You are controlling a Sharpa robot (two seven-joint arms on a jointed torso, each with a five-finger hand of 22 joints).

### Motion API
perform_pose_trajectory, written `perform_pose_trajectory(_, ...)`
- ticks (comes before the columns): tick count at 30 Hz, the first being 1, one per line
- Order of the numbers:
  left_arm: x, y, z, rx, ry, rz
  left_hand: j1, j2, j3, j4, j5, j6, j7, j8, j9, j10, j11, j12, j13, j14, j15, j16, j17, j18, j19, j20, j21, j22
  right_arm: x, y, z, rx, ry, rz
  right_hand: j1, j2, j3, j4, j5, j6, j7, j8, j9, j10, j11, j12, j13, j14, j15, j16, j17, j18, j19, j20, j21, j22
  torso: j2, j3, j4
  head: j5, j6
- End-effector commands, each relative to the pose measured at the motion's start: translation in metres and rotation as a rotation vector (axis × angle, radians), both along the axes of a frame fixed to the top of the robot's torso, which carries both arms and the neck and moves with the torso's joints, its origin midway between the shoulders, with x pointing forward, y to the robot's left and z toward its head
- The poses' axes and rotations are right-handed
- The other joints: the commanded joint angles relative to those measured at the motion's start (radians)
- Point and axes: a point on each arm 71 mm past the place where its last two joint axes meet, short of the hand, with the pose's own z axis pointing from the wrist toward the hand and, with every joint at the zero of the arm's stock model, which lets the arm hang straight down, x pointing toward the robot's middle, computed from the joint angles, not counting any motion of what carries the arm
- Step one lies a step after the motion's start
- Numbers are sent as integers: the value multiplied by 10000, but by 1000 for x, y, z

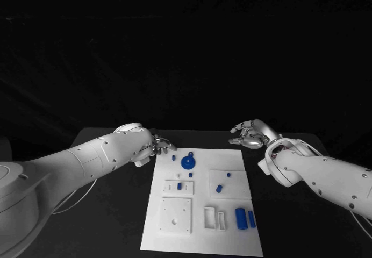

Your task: Assemble the parts on the task board

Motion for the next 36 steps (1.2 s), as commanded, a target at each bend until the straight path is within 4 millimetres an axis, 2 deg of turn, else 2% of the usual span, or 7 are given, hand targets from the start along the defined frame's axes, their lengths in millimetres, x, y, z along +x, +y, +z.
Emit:
perform_pose_trajectory(1, 0, -5, -6, 130, 466, -444, -83, -17, -28, 80, 17, -119, 13, -86, -31, 0, 68, -46, 0, 18, 74, -45, -18, 20, -60, -1157, -24, -8, -1, 2, 1, 6, 1, 176, -68, 14, -73, -14, 51, -112, 156, 39, -15, -86, -12, 48, -11, -87, 1, -38, -14, 692, 15, -41, -58, 116, 93, -9, -51, 29, 46)
perform_pose_trajectory(4, 0, -6, -12, 233, 680, -489, -96, -3, -42, 107, 12, -167, 28, -117, -56, -4, 83, -41, 5, 16, 88, -41, -21, 27, -61, -1146, -25, -6, -2, 4, 2, 30, -23, 211, -69, 14, -75, -13, 52, -113, 156, 39, -16, -85, -12, 49, -12, -86, 1, -38, -14, 692, 16, -41, -58, 116, 144, 0, -72, 38, 74)
perform_pose_trajectory(9, 0, -8, -18, 296, 808, -496, -40, 85, -46, 88, 13, -161, 34, -118, -74, 0, 90, -24, 16, 22, 96, -24, -21, 40, -58, -1134, -18, 1, -2, 4, 3, 49, -45, 228, -72, 11, -79, -13, 53, -113, 156, 39, -16, -84, -12, 52, -14, -85, 1, -37, -14, 692, 17, -42, -59, 117, 209, -6, -106, 31, 107)
perform_pose_trajectory(19, 0, -12, -23, 287, 939, -592, 192, 449, -202, -171, 29, -88, 35, -97, -141, -10, 93, 8, 39, 13, 102, 12, -37, 59, -71, -1097, 7, 39, -2, 5, 5, 73, -87, 239, -74, 13, -83, -12, 58, -113, 156, 40, -17, -84, -12, 55, -18, -84, 1, -36, -14, 692, 20, -43, -60, 118, 208, -11, -96, 7, 89)
perform_pose_trajectory(27, 1, -10, -23, 223, 890, -511, 406, 947, -275, -415, 35, -44, 35, -87, -205, -11, 94, 17, 44, 9, 104, 33, -58, 68, -81, -1082, 10, 58, -1, 5, 5, 67, -75, 239, -72, 15, -85, -12, 61, -113, 156, 40, -18, -82, -12, 58, -22, -82, 0, -35, -15, 692, 23, -45, -61, 119, 204, -9, -99, -6, 95)
perform_pose_trajectory(36, 1, -11, -23, 191, 905, -515, 1056, 1654, -219, -1065, 49, 239, -22, 59, -236, 16, 42, 34, 46, 14, 58, 73, -83, 55, -72, -1076, 40, 97, -1, 6, 5, 64, -75, 249, -66, 17, -84, -15, 67, -113, 155, 40, -19, -82, -13, 61, -25, -81, 0, -34, -15, 692, 25, -47, -62, 119, 206, -15, -91, -18, 75)
